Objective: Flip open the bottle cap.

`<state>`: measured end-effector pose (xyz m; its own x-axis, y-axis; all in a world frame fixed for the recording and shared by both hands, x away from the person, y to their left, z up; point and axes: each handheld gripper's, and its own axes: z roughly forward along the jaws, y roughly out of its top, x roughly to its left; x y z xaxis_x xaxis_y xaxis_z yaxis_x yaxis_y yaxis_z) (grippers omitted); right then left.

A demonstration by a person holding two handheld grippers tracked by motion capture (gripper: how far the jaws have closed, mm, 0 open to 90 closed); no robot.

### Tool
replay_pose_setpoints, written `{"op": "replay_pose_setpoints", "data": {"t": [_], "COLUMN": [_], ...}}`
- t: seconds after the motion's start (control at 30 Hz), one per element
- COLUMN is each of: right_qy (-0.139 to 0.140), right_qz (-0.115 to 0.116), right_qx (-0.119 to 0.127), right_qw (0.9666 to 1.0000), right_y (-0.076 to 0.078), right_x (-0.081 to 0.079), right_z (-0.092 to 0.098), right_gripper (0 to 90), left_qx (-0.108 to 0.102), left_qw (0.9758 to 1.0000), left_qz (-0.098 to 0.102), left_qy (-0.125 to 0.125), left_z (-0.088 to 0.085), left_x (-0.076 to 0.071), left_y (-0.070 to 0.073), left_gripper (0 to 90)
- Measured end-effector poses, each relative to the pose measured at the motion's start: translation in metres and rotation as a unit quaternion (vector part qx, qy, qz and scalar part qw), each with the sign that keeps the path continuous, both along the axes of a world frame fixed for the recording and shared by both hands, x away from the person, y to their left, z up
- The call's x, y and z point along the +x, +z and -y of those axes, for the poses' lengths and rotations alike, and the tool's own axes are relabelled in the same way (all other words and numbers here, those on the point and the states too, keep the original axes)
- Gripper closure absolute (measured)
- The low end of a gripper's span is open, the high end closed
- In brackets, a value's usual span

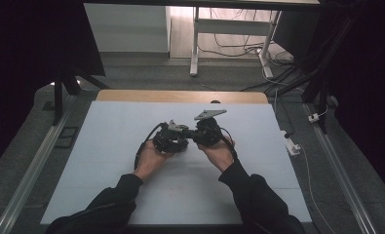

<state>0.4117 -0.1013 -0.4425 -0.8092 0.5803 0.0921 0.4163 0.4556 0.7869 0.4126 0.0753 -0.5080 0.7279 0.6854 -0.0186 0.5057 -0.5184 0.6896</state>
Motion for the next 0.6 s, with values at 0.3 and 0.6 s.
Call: {"op": "replay_pose_setpoints", "data": {"t": [0.3,0.6], "right_qy": [-0.013,-0.035], "right_qz": [0.007,0.005], "right_qx": [0.011,0.02], "right_qw": [0.9998,0.9992], "right_y": [0.006,0.006], "right_x": [0.007,0.022], "right_z": [0.001,0.004], "right_gripper": [90.0,90.0], "left_qx": [-0.003,-0.001], "left_qw": [1.0,1.0], "left_qz": [0.001,0.003], "left_qy": [0.0,-0.004], "left_z": [0.0,0.0], "left_x": [0.0,0.0], "left_y": [-0.001,-0.001], "left_gripper": [53.7,53.7]}}
